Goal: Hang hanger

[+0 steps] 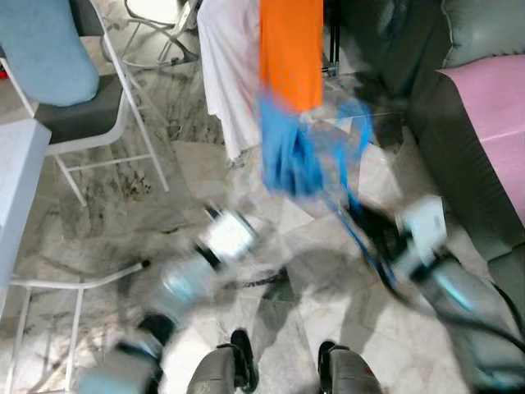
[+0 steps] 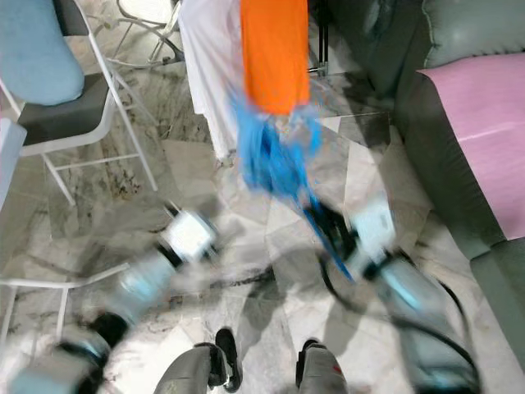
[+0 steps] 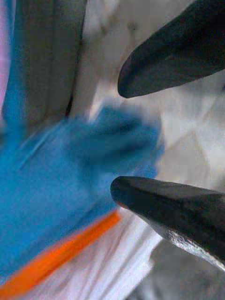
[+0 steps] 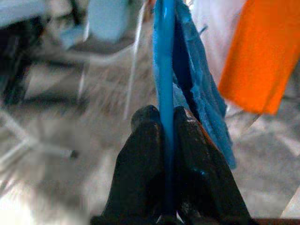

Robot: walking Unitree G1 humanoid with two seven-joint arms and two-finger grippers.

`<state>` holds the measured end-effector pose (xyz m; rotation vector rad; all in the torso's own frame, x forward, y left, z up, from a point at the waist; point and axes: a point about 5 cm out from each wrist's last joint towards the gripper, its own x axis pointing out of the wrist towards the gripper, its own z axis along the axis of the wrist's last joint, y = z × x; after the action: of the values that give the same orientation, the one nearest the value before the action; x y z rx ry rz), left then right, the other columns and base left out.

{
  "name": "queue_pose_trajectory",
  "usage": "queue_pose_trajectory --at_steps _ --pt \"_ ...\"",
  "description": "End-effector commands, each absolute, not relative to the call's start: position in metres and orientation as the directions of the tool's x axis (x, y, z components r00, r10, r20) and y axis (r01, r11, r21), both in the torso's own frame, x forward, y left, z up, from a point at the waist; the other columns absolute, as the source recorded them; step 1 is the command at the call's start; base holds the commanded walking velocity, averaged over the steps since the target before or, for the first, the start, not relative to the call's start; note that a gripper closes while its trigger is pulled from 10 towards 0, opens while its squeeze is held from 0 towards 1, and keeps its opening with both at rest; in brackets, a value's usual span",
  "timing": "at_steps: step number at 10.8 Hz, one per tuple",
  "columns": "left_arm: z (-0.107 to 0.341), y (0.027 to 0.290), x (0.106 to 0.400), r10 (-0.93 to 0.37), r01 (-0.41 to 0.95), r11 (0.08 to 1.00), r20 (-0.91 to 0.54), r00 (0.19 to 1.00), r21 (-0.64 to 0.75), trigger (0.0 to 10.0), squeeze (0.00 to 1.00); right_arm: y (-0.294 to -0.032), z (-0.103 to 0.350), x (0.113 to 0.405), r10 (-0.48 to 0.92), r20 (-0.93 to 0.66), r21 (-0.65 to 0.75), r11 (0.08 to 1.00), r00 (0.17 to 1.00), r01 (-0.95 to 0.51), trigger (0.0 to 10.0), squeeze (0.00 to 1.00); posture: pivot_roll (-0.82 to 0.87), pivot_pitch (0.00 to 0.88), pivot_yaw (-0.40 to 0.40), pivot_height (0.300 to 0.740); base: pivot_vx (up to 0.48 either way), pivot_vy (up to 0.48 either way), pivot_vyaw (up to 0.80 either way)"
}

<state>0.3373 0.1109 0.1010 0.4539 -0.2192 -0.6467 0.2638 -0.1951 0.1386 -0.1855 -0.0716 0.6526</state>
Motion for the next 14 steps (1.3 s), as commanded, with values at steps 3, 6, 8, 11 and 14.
queue_pose_trajectory --at_steps 3,6,8,11,14 --pt "0.134 0.130 0.351 -0.657 0.454 0.601 0.083 0.750 0.657 10.0 1.00 -0.213 0.129 0.239 0.713 -0.097 -0.186 0.672 0.694 -0.717 10.0 0.00 -0.16 0.253 0.096 0.740 0.000 0.000 0.00" --pt "0.140 0.142 0.349 -0.756 0.470 0.320 -0.077 0.650 0.823 10.0 1.00 -0.226 0.126 0.227 0.748 -0.166 -0.174 0.620 0.643 -0.766 10.0 0.00 -0.16 0.254 0.108 0.740 0.000 0.000 0.00" --pt "0.141 0.147 0.349 -0.775 0.511 0.182 -0.198 0.601 0.840 10.0 1.00 -0.230 0.127 0.223 0.773 -0.198 -0.167 0.580 0.603 -0.797 10.0 0.00 -0.16 0.255 0.112 0.740 0.000 0.000 0.00" --pt "0.138 0.142 0.354 -0.759 0.560 0.084 -0.311 0.572 0.824 10.0 0.98 -0.227 0.143 0.227 0.819 -0.217 -0.209 0.492 0.531 -0.845 10.0 0.00 -0.17 0.261 0.120 0.740 0.000 0.000 0.00" --pt "0.131 0.136 0.353 -0.758 0.618 0.048 -0.374 0.534 0.785 4.5 0.00 -0.221 0.154 0.230 0.849 -0.231 -0.234 0.426 0.476 -0.874 10.0 0.00 -0.18 0.258 0.115 0.740 0.000 0.000 0.00"
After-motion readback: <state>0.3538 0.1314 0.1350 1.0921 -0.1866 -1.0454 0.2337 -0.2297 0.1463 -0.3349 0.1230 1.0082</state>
